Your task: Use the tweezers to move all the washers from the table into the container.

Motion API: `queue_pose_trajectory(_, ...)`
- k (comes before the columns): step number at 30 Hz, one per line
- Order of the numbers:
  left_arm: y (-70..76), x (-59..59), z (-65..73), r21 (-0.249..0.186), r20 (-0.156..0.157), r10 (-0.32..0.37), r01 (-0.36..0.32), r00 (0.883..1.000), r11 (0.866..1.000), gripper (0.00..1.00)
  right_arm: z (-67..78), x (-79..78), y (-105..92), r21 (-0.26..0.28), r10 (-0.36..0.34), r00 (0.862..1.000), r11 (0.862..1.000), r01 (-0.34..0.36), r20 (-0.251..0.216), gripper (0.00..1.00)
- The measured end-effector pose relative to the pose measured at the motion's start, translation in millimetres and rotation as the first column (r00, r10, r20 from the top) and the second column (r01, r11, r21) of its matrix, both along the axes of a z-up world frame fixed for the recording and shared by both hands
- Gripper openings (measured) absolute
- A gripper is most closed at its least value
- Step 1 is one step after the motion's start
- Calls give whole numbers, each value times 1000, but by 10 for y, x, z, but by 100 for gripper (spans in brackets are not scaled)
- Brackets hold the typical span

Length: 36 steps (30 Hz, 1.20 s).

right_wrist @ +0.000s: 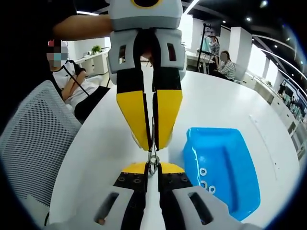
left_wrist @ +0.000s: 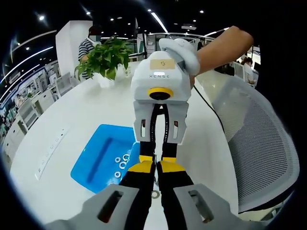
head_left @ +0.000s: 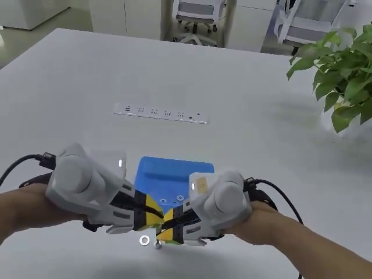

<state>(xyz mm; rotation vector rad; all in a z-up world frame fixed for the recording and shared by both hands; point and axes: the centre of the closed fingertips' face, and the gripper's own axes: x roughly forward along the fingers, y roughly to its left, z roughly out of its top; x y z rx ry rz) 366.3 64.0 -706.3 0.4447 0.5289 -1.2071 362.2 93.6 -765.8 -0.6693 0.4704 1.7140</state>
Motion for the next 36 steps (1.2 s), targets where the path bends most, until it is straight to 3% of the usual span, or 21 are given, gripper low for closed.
queue_pose_trajectory(8,42,-12,57,-18,-8,24,-24,1000,1000,19,60,-8,2,6,0,1000,1000,0,4,9)
queue_pose_trajectory(16,146,-31,120,-65,-45,81,-84,996,994,34,172,7,-25,14,-2,1000,1000,2,18,9)
queue_pose_trajectory(26,305,-71,146,-117,-84,186,-195,979,974,63,339,15,-46,23,-4,1000,1000,4,26,9)
queue_pose_trajectory(36,386,-108,197,-160,-98,268,-281,959,946,81,518,122,-108,30,-19,999,999,18,36,9)
